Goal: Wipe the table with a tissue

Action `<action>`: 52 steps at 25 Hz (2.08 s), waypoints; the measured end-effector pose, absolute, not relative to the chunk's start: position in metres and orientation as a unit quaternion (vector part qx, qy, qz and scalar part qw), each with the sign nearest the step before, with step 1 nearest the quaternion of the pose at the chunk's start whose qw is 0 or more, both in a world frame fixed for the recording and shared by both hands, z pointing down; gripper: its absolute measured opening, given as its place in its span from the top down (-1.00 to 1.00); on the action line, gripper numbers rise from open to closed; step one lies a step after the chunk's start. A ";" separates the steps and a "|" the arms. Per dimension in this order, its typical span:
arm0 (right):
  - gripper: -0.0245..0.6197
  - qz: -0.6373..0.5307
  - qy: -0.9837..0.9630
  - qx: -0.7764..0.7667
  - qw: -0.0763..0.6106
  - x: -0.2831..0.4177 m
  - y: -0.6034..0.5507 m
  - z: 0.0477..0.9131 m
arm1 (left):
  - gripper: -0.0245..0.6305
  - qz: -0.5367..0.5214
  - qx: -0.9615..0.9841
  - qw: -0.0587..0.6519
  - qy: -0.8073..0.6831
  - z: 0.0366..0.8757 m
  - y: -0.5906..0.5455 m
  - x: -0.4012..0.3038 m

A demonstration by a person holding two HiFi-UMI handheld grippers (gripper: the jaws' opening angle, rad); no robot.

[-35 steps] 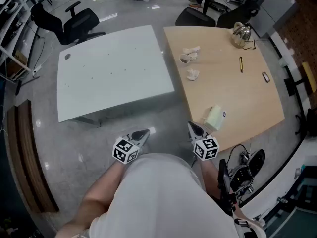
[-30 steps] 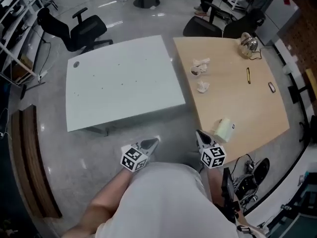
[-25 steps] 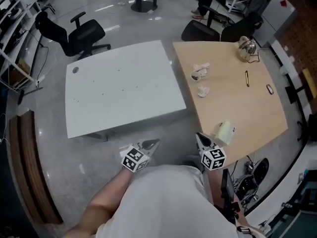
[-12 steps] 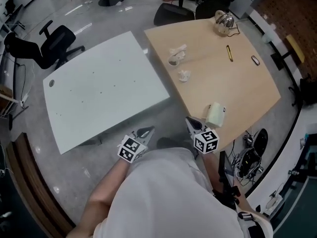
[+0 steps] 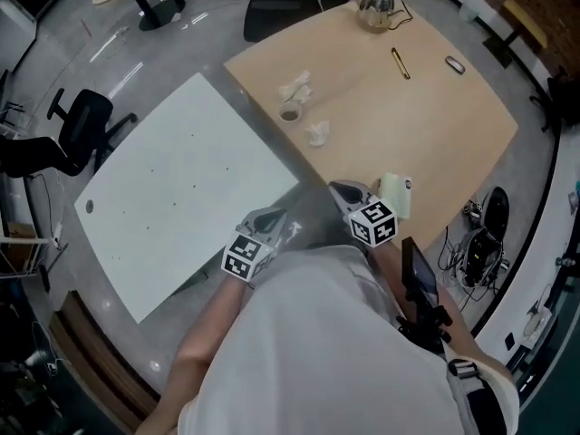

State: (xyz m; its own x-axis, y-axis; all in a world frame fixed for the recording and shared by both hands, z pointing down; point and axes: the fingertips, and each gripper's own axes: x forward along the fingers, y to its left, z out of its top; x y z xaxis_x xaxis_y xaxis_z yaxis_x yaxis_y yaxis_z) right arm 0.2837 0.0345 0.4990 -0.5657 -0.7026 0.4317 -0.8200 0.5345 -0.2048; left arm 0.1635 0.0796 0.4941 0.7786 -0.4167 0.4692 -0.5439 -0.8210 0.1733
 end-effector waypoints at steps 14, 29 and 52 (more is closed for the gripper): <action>0.87 0.244 -0.850 0.453 0.114 0.324 -0.009 0.512 | 0.91 0.308 0.928 0.102 -0.184 0.523 -0.031 0.262; 0.87 0.292 -0.839 0.453 0.077 0.335 -0.019 0.519 | 0.22 0.500 0.862 -0.027 -0.081 0.588 -0.109 0.318; 0.86 0.322 -0.829 0.454 0.060 0.344 -0.024 0.531 | 0.43 0.544 0.828 0.049 -0.121 0.618 -0.120 0.318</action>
State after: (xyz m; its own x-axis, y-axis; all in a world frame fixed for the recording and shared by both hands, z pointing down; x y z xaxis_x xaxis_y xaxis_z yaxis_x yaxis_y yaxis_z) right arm 0.3441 -0.0242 0.5308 -0.5811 -0.7133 0.3917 -0.7907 0.3809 -0.4793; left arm 0.3177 -0.1195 0.6182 0.3776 -0.1481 0.9140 -0.2545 -0.9657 -0.0514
